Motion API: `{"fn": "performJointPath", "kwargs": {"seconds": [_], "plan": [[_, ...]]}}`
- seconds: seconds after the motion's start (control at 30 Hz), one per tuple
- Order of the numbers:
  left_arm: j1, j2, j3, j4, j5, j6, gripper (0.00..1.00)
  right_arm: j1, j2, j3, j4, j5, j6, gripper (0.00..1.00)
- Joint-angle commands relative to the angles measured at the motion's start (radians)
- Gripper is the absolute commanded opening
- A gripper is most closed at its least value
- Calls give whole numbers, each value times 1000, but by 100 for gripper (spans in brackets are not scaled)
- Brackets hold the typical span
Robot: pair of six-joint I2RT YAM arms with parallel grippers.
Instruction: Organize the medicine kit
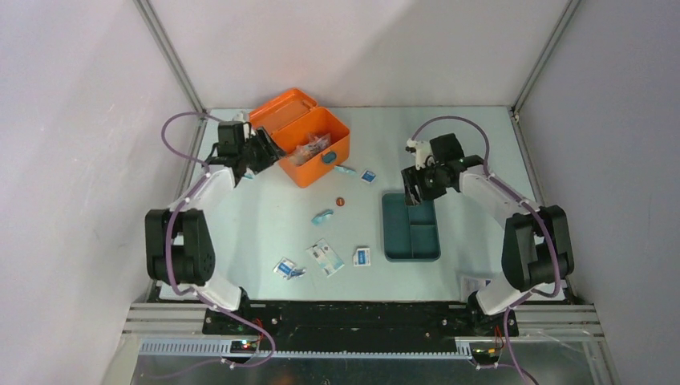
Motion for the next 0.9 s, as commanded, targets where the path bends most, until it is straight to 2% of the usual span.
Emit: {"fn": "performJointPath", "kwargs": {"seconds": [0.0,0.2,0.47,0.8,0.87], "plan": [[7,64,45,17,22,-61,61,22,38,39,-3,60,49,67],[3,163,131,15,73,-33,62,60,81,39,5,83,45,70],[-41,290,229,-22,57,9,55,63,102,39,-2,77,61,68],[-145,331,280,-69,-11,86,22,60,70,13,14,58,51,67],[-165,337,288,-74,-14,98,19,58,62,9,14,56,49,67]]}}
